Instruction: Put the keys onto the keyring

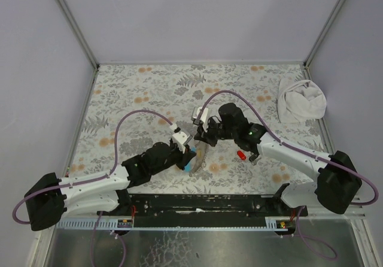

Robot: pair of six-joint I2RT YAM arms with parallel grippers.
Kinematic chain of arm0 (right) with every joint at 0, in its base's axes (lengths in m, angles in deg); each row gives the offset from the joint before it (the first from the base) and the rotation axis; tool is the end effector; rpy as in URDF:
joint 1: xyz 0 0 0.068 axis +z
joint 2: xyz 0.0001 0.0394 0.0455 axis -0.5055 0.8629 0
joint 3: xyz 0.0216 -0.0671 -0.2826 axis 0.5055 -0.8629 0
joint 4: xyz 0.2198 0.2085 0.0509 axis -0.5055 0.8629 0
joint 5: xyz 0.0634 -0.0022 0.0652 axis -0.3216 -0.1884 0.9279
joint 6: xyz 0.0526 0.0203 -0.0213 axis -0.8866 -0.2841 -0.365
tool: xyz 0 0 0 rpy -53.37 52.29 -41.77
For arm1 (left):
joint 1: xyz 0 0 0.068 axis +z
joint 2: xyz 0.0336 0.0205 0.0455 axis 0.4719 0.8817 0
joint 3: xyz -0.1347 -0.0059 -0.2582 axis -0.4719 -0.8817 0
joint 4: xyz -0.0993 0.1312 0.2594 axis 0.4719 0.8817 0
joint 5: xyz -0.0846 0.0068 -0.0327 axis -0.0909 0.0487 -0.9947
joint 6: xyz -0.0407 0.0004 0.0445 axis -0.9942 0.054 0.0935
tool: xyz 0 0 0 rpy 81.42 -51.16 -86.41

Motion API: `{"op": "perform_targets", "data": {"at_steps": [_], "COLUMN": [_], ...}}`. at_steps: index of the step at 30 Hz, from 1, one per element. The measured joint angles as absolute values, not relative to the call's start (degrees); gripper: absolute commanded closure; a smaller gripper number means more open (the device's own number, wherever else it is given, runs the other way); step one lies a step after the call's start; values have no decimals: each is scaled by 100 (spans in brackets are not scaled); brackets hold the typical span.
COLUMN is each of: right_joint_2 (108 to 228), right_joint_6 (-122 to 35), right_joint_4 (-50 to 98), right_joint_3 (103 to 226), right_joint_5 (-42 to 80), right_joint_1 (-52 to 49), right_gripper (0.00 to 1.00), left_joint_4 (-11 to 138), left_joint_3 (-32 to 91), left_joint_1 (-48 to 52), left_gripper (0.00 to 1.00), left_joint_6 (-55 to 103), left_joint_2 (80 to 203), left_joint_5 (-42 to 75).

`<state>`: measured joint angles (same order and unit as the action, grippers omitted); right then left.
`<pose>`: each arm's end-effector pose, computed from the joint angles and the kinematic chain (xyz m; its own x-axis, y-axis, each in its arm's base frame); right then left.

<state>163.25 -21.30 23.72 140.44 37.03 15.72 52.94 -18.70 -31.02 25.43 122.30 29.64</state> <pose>0.2282 0.2645 0.2734 -0.0380 -0.3808 -0.9239 -0.9644 0.2563 -0.0659 0.1336 -0.2167 0.2017 -0.3212 0.1807 -0.9296 0.7703 0.6209 -0.1455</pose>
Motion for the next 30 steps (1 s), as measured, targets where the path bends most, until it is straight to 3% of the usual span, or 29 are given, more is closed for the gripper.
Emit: {"op": "perform_targets", "data": {"at_steps": [6, 11, 21, 30], "right_joint_2": [16299, 16140, 15792, 15788], "right_joint_6": [-2143, -2148, -2250, -2515], "right_joint_4": [1965, 1572, 680, -2], "right_joint_3": [13813, 13513, 12884, 12617], "right_joint_5": [3791, 3793, 3996, 4394], "right_joint_1": [1575, 1575, 1531, 1378], "right_gripper": [100, 100, 100, 100], "left_joint_4": [5106, 4610, 3233, 1655], "left_joint_3": [-2062, -2460, -3476, -3808], "left_joint_1": [-3148, -3183, -2036, -766], "left_gripper": [66, 59, 55, 61], "left_joint_6": [2318, 2211, 1811, 1267], "left_joint_2": [11998, 11480, 10401, 11048], "left_joint_5": [2695, 2507, 1620, 295]}}
